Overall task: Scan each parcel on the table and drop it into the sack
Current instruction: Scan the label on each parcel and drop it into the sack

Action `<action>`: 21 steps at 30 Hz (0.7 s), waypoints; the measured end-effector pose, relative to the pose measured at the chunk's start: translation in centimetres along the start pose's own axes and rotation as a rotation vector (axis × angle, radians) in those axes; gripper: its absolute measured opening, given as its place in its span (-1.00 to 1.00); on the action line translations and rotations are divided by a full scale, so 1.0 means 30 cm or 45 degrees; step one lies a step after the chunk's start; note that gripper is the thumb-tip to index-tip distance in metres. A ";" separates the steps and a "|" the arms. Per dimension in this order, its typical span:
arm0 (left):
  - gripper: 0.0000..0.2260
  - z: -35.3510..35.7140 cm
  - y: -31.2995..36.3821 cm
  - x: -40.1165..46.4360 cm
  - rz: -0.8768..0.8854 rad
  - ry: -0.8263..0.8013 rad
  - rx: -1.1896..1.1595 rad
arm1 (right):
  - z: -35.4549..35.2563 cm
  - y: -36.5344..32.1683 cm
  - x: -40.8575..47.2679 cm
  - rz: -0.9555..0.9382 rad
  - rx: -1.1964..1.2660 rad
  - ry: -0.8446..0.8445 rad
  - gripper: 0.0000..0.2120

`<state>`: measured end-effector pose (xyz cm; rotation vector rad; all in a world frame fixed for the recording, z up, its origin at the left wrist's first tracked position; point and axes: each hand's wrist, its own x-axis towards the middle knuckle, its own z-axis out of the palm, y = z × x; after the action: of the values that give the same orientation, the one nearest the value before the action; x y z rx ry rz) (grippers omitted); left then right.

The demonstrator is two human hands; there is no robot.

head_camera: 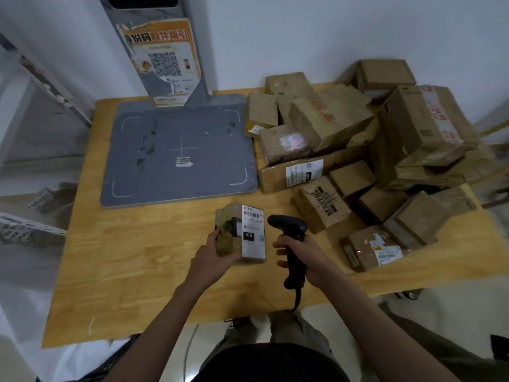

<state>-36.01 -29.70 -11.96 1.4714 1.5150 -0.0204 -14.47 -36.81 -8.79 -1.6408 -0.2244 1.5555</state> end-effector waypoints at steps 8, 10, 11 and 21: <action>-0.22 0.048 0.085 -0.074 0.233 -0.256 -0.021 | -0.057 0.112 -0.153 -0.185 -0.125 0.220 -0.84; -0.24 0.083 0.108 -0.094 0.280 -0.323 0.032 | -0.088 0.147 -0.209 -0.218 -0.077 0.257 -0.78; -0.24 0.103 0.122 -0.103 0.308 -0.351 0.063 | -0.106 0.162 -0.241 -0.238 -0.061 0.279 -0.77; -0.13 0.385 0.395 -0.281 0.656 -0.623 0.659 | -0.396 0.326 -0.552 -0.370 0.077 0.648 -0.81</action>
<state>-21.82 -39.89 -5.70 2.0481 0.7320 -0.4586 -11.41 -58.81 -4.56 -1.8048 -0.1321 0.8876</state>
